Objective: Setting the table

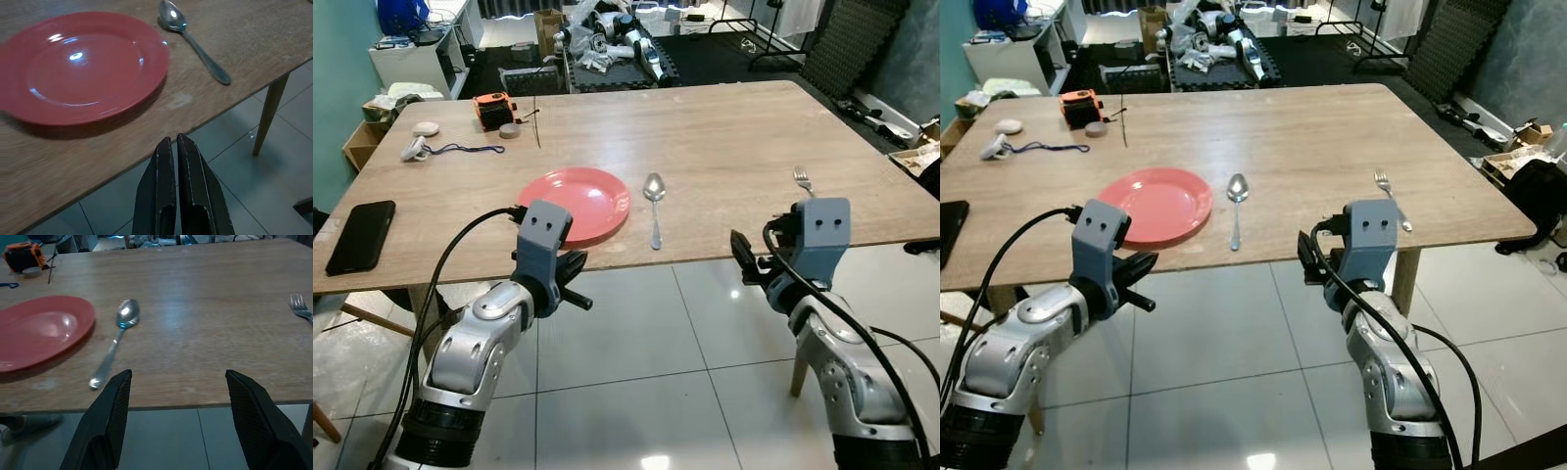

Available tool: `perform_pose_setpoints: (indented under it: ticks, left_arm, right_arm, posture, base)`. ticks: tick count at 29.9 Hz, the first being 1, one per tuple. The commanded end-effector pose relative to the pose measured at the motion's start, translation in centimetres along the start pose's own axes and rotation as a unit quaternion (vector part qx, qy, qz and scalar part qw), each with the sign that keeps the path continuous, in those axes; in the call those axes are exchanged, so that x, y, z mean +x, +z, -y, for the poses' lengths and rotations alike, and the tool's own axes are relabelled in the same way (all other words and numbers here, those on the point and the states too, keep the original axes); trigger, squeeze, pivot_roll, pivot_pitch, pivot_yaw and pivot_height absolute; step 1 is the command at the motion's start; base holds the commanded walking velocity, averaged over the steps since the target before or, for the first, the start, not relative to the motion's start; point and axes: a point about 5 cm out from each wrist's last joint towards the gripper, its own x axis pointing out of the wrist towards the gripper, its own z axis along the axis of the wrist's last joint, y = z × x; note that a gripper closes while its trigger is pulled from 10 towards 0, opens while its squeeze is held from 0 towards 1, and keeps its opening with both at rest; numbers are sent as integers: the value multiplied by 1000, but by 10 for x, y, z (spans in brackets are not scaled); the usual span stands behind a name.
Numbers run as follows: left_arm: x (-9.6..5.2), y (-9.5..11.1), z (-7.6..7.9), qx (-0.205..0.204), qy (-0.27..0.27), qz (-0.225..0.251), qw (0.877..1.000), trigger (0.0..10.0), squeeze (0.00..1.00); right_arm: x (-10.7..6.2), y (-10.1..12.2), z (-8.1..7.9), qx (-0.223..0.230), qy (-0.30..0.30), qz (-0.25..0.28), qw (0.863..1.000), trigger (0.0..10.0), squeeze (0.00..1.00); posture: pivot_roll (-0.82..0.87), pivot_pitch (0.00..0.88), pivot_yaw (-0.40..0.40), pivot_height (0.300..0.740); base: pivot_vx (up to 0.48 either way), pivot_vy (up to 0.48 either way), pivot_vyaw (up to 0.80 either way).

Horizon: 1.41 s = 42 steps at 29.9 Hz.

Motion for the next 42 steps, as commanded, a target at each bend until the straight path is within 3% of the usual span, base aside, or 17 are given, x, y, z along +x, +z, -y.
perform_pose_setpoints:
  ticks: [1,7,12,29,42]
  left_arm:
    - [-1,-2,-4,0,12,-4,1000,10000,0]
    - [-1,-3,-5,9,17,-9,1000,10000,0]
    - [1,-8,-14,20,49,-30,998,10000,0]
    - [3,-5,-9,11,31,-19,999,10000,0]
    - [2,-3,-7,11,29,-10,999,10000,0]
  right_arm:
    - [-2,-3,0,-1,-1,-5,1000,10000,0]
    - [-2,-3,0,-1,-1,-5,1000,10000,0]
    - [-2,-3,0,-1,-1,-5,1000,10000,0]
    - [-2,-2,1,-2,-3,-3,1000,10000,0]
    - [0,-1,-1,-2,0,-3,1000,10000,0]
  posture:
    - [-10,144,100,740]
    - [-12,149,100,740]
    - [-12,150,100,740]
    - [-18,149,105,740]
    - [-19,155,99,740]
  base:
    - [0,0,0]
    - [0,0,0]
    - [0,-454,0]
    - [0,-446,0]
    - [0,0,0]
